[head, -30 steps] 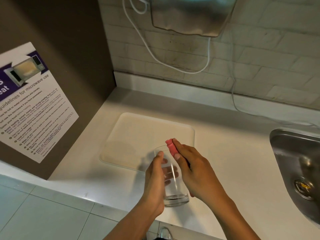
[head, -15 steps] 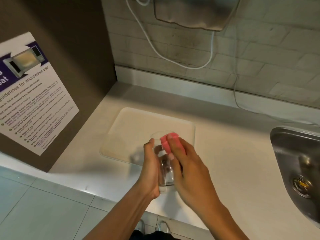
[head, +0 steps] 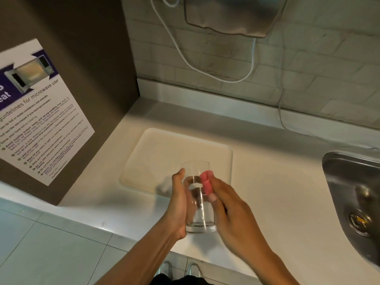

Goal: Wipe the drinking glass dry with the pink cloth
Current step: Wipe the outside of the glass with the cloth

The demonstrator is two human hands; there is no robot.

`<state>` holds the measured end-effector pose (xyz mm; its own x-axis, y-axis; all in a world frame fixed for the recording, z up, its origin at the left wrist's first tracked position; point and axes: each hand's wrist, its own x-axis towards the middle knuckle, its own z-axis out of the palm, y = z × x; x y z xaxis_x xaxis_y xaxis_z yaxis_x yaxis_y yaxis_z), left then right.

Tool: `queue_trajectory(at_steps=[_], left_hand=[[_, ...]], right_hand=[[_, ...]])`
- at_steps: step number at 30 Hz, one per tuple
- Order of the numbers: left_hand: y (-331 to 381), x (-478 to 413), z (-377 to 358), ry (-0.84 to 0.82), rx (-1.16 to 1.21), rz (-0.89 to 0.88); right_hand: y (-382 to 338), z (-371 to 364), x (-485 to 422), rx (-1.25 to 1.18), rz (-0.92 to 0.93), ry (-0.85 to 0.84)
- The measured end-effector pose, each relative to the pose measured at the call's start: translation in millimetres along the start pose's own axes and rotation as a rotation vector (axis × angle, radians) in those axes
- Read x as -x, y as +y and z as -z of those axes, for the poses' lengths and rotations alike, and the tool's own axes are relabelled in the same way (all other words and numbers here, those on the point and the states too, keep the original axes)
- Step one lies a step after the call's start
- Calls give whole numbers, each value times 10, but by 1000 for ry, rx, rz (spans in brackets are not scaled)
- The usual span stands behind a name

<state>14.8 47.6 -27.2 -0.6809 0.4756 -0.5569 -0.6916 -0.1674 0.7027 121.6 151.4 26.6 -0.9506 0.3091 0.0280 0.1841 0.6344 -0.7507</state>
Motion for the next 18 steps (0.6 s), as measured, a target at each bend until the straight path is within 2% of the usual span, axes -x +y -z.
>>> queue_trajectory(at_steps=[3, 7, 10, 12, 14, 18], left_hand=[[-77, 34, -94, -8, 10, 28], [44, -54, -17, -32, 69, -3], [37, -55, 28, -23, 27, 19], [-18, -21, -11, -45, 46, 48], [-27, -8, -63, -53, 78, 68], [144, -84, -5, -8, 71, -1]], right_hand=[[-47, 71, -208, -5, -55, 37], [-123, -61, -12, 150, 83, 8], [-56, -25, 39, 1, 54, -11], [-37, 39, -118, -95, -45, 10], [-85, 75, -256, -88, -93, 41], [-155, -41, -16, 88, 51, 19]])
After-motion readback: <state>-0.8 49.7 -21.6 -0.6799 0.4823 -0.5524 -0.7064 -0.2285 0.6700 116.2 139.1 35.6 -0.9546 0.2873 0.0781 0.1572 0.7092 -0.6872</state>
